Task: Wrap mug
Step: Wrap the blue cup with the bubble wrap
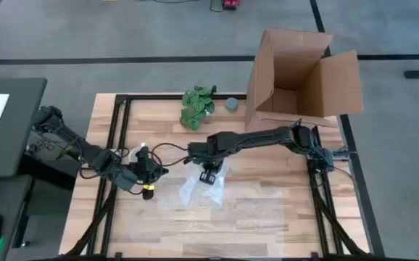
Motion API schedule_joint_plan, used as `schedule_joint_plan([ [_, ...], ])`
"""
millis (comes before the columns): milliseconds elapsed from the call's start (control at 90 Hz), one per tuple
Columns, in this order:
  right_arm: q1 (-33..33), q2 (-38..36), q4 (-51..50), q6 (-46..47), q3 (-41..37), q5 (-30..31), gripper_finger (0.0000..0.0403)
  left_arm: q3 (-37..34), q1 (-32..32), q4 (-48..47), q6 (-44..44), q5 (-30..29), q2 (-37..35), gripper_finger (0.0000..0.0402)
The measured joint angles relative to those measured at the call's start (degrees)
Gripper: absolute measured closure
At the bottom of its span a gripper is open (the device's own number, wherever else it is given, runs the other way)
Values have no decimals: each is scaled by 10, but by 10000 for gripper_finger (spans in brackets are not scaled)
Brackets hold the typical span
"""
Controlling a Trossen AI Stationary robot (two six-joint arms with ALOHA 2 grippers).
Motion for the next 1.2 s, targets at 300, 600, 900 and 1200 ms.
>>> schedule_joint_plan([
  [300, 2, -1, -76, -9, 90, 0, 403, 0, 0, 0, -1, 0, 0, 401],
  [600, 8, 6, -63, -24, 58, 0, 403, 0, 0, -1, -2, 0, 0, 402],
  [900, -13, 13, 32, -21, -43, -11, 403, 0, 0, -2, -3, 1, 0, 402],
  [1200, -11, 44, 48, -20, -54, -15, 403, 1, 0, -3, -3, 1, 0, 402],
])
